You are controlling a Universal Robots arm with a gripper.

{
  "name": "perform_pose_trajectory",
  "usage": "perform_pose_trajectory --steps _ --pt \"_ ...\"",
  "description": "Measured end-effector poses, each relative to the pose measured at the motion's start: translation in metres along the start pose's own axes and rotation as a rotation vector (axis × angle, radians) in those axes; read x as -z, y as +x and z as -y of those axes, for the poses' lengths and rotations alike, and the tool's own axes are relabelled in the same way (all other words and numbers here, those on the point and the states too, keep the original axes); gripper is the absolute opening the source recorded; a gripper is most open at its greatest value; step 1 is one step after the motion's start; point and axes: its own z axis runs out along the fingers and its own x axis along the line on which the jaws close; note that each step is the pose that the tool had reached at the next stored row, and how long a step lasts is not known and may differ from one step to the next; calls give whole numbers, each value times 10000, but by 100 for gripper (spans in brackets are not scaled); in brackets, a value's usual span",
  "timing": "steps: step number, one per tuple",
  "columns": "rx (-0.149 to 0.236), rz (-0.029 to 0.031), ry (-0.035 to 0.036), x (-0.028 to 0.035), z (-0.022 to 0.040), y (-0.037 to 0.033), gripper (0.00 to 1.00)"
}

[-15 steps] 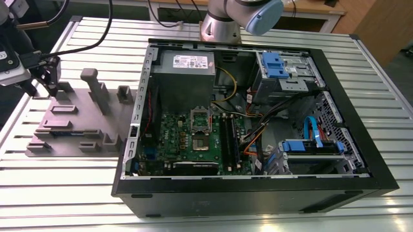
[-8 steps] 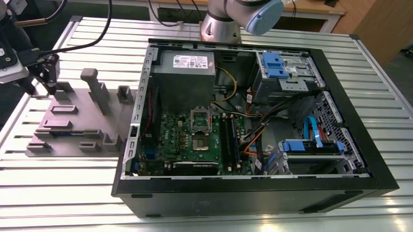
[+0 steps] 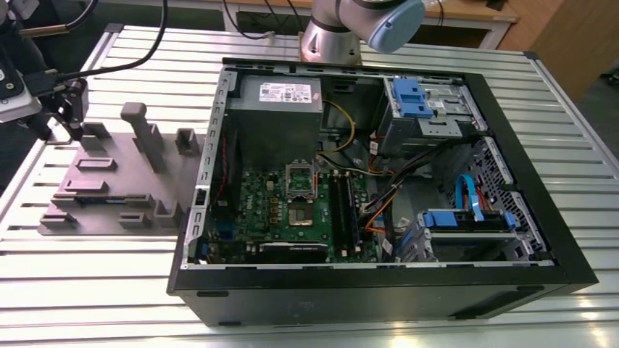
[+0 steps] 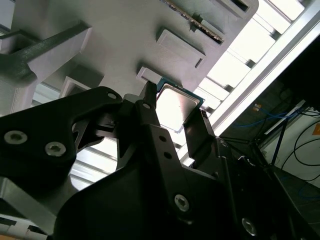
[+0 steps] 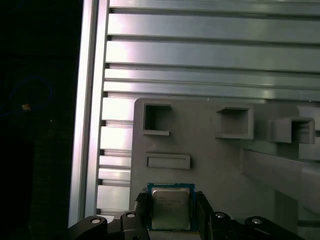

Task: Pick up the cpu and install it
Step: 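Pick up the cpu and move it towards the insertion slot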

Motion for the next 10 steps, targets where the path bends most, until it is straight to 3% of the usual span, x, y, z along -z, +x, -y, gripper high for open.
perform_pose_trajectory --steps 10 --pt "0 0 0 16 -1 0 47"
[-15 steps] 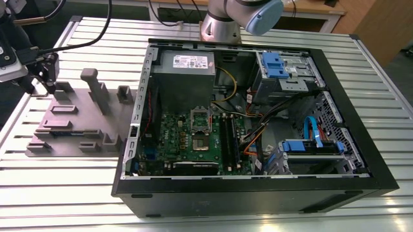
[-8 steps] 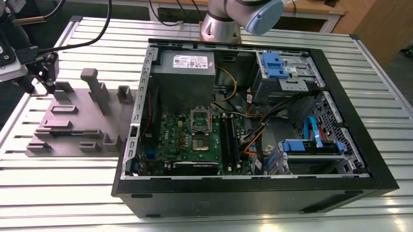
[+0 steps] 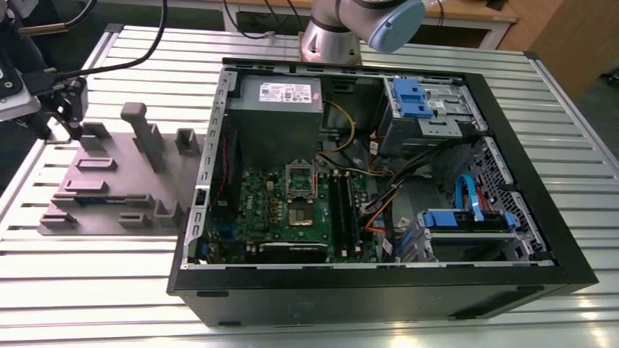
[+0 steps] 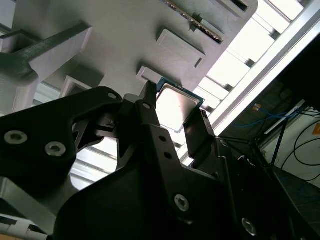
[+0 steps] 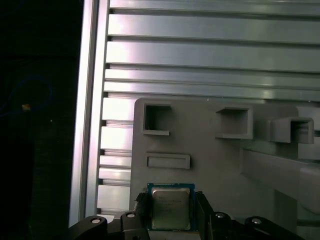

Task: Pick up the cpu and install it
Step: 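Pick up the cpu and move it towards the insertion slot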

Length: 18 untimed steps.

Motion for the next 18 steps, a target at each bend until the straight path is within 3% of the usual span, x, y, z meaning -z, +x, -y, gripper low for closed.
perform_pose_trajectory --steps 18 --pt "0 0 0 22 -1 1 47"
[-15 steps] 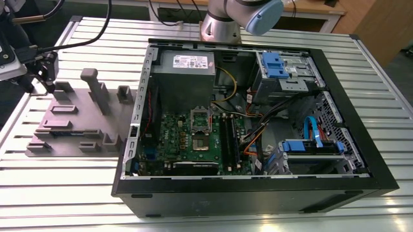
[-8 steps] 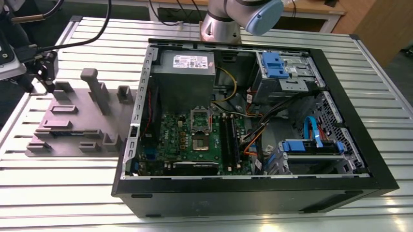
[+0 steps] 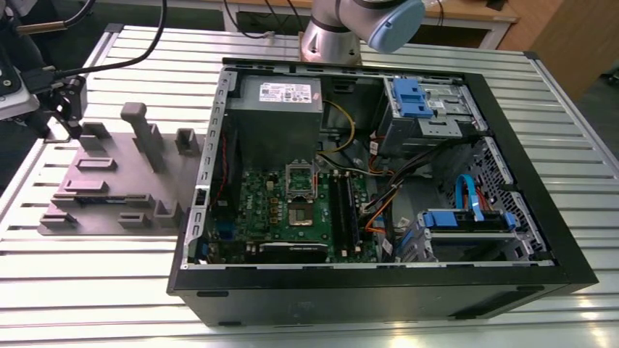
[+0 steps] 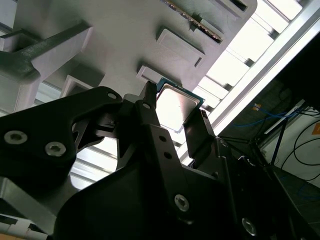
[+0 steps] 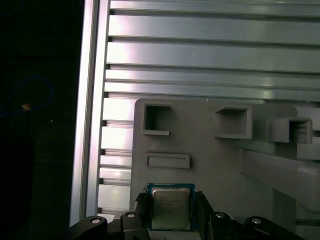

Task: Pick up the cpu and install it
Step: 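Pick up the cpu and move it towards the insertion slot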

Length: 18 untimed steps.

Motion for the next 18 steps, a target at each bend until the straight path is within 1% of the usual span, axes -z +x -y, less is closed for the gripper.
perform_pose_trajectory --steps 10,18 --pt "0 0 0 13 -1 0 47" --pt "0 0 -1 37 -2 1 47"
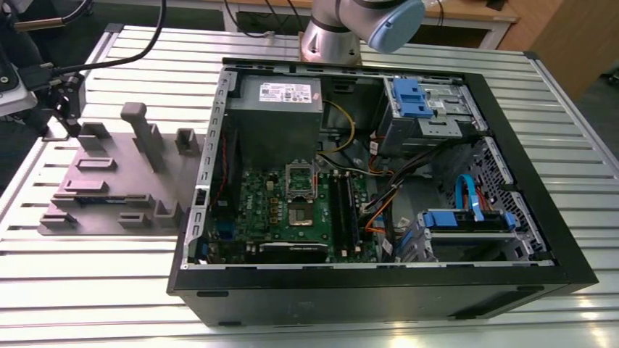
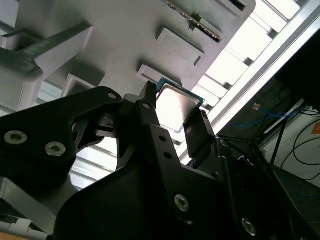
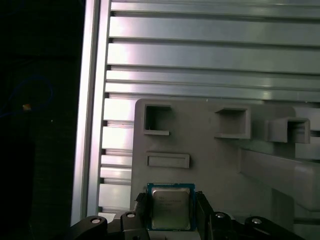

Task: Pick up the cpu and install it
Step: 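Pick up the cpu and move it towards the insertion slot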

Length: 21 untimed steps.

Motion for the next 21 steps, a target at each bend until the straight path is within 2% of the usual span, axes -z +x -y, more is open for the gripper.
perform_pose_trajectory --steps 21 --pt "0 -1 6 123 -7 3 47"
